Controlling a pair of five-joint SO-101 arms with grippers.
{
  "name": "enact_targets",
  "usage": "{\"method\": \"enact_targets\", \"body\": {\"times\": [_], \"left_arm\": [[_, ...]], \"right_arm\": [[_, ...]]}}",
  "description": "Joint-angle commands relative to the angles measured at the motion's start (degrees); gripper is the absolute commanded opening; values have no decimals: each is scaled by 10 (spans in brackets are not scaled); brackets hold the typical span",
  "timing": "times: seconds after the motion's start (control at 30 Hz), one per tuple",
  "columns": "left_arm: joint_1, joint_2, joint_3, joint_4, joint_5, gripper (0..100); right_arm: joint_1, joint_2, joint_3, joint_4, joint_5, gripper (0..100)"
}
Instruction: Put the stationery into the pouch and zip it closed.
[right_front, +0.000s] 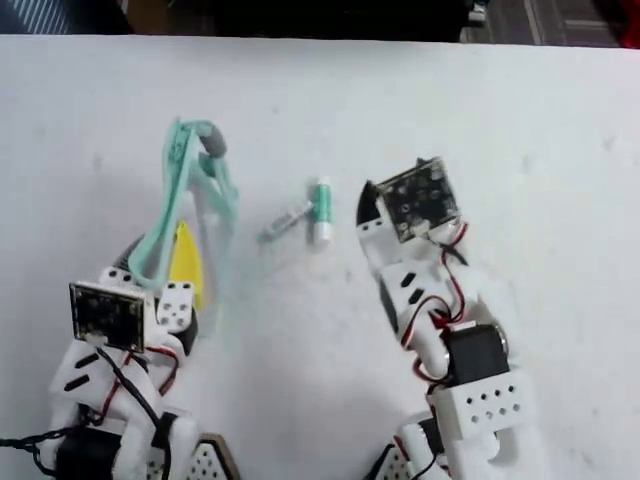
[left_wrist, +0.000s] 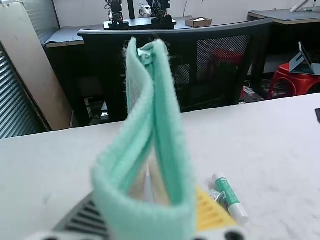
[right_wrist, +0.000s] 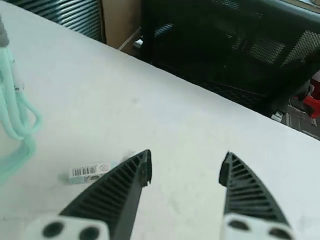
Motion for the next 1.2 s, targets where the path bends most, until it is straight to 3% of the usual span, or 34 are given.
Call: {"method": "enact_targets", "body": {"times": [0.0,0.2,0.43,0.7,1.0,1.17], "left_arm": [[-6,-7,-32,-14,-5,24],[-81,-7,-22,-39,0,24],[-208,-7,-21,-51,120,24],[-215,-7,-6,-55,135,24],[-215,-7,11,-72,136,24],[-215,-7,11,-71,137,24]], "right_arm": [[-41,7,-20,22,25,208],[-51,123,-139,89,24,208],[-85,372,-330,175,23,208],[-148,642,-506,232,11,207],[-131,909,-707,236,-312,212],[-130,997,-780,236,-376,212]]}}
